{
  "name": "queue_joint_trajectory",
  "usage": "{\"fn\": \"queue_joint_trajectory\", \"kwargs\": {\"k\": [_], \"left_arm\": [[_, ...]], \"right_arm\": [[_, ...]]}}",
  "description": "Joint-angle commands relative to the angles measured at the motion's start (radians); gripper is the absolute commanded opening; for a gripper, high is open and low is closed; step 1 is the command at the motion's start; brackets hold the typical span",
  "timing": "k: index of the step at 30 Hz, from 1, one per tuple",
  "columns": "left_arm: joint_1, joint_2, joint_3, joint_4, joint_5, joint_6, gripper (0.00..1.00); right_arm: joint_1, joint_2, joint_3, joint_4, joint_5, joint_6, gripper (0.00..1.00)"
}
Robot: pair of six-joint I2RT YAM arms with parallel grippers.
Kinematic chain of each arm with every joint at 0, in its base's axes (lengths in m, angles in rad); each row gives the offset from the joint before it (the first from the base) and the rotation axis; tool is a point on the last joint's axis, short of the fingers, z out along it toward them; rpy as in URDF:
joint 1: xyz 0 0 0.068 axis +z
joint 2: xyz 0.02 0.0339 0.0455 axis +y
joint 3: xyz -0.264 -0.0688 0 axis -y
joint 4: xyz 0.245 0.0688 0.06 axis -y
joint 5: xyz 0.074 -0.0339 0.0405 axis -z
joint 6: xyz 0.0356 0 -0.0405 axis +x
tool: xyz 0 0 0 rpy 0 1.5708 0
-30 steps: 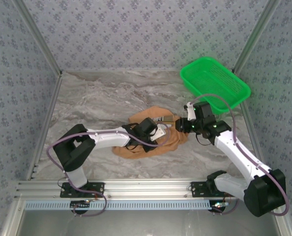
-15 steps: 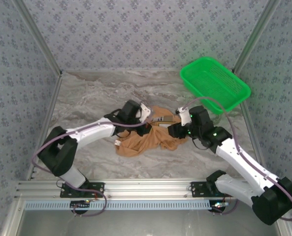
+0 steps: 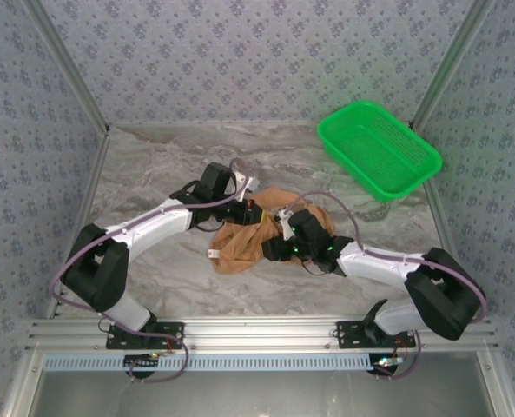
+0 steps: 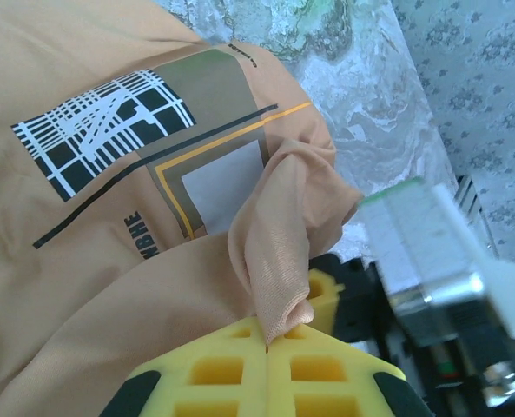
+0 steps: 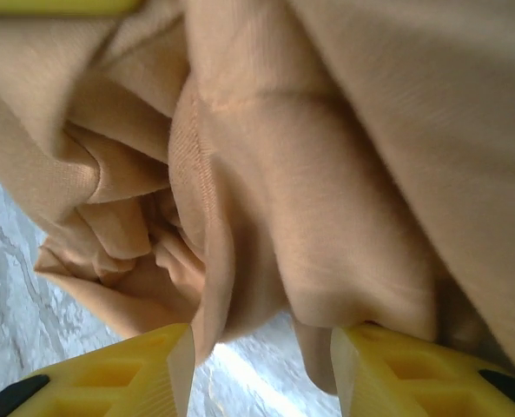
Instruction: Fold the inside-out t-shirt
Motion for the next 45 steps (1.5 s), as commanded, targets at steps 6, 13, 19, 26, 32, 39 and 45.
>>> {"fn": "queue_joint_trajectory", "kwargs": {"k": [6, 13, 19, 26, 32, 39, 45], "left_arm": [[0.015, 0.000, 0.020, 0.007, 0.059, -0.055, 0.00], [0.084, -0.033, 0.007, -0.018, -0.014, -0.055, 0.01], [0.095, -0.066, -0.036, 0.007, -0.096, -0.003, 0.35], [-0.015, -0.171, -0.169, 0.019, -0.247, 0.060, 0.61], [-0.055, -0.106, -0.177, 0.050, -0.315, 0.036, 0.61], [-0.043, -0.001, -0.112, 0.198, -0.155, 0.019, 0.15], [0.069, -0.173, -0.256, 0.445, 0.157, -0.085, 0.00]], "right_arm": [[0.036, 0.114, -0.039, 0.336, 0.133, 0.142, 0.44], [0.005, -0.077, -0.079, 0.165, 0.130, 0.032, 0.00], [-0.040, -0.255, -0.110, 0.057, 0.068, 0.024, 0.00], [-0.058, -0.244, -0.099, 0.078, 0.045, 0.054, 0.00], [-0.066, -0.225, -0.100, 0.096, 0.036, 0.060, 0.00], [-0.070, -0.284, -0.101, -0.003, 0.083, 0.045, 0.00], [-0.093, -0.354, -0.001, -0.442, 0.389, 0.028, 0.00]]}}
